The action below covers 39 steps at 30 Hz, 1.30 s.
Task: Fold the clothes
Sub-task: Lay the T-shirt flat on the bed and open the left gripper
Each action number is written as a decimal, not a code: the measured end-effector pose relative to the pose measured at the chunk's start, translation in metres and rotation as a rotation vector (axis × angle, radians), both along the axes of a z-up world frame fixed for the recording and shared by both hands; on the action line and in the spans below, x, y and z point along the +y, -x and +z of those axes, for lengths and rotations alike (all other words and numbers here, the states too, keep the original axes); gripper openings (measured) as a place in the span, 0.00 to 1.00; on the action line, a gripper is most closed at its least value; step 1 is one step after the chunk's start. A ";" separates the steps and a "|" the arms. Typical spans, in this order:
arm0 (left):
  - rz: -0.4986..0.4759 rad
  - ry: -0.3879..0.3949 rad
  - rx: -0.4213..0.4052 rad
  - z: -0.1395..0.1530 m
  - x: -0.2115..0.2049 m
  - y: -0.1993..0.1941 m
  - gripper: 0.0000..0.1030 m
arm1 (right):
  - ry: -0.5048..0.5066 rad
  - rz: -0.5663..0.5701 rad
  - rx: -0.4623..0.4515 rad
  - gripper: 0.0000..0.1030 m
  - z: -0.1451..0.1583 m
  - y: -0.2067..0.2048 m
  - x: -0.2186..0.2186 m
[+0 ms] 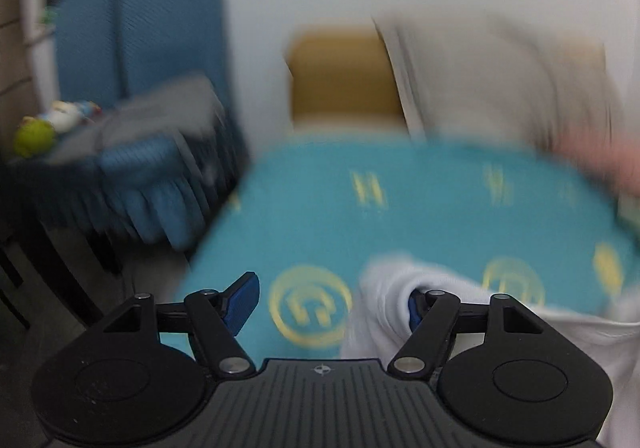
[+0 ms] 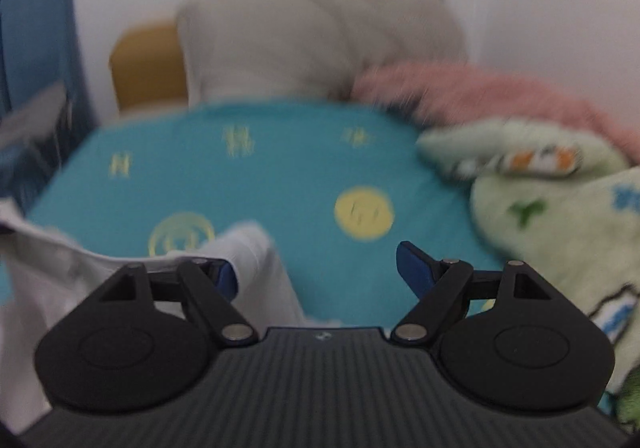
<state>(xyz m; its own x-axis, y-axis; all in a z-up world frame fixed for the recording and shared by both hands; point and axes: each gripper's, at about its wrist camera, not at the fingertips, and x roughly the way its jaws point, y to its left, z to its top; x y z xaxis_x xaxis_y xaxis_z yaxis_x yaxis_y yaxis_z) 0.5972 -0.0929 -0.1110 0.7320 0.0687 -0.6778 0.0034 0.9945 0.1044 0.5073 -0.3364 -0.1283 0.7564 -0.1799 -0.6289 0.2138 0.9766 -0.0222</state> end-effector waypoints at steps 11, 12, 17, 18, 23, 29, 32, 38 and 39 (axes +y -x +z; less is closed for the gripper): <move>-0.175 0.126 0.119 0.009 0.011 0.035 0.94 | -0.244 0.147 -0.034 0.79 0.037 0.010 0.011; -0.171 0.129 0.080 0.016 0.016 0.052 0.95 | -0.244 0.147 -0.060 0.79 0.044 0.023 0.014; -0.124 0.134 -0.101 0.046 0.040 0.152 0.95 | -0.181 0.131 -0.180 0.79 0.080 0.114 0.027; -0.116 0.151 -0.114 0.051 0.045 0.173 0.95 | -0.178 0.129 -0.192 0.79 0.087 0.136 0.030; -0.088 0.221 -0.160 0.082 0.071 0.273 0.95 | -0.178 0.129 -0.251 0.79 0.120 0.250 0.043; -0.028 0.289 -0.164 0.093 0.106 0.380 0.91 | -0.271 0.096 -0.308 0.79 0.143 0.379 0.046; 0.011 0.308 -0.138 0.090 0.124 0.421 0.90 | -0.296 0.066 -0.286 0.79 0.143 0.421 0.045; 0.104 0.353 -0.079 0.079 0.159 0.440 0.86 | -0.329 0.050 -0.254 0.79 0.138 0.448 0.043; 0.122 0.391 -0.070 0.077 0.165 0.436 0.86 | -0.336 0.055 -0.247 0.79 0.134 0.447 0.043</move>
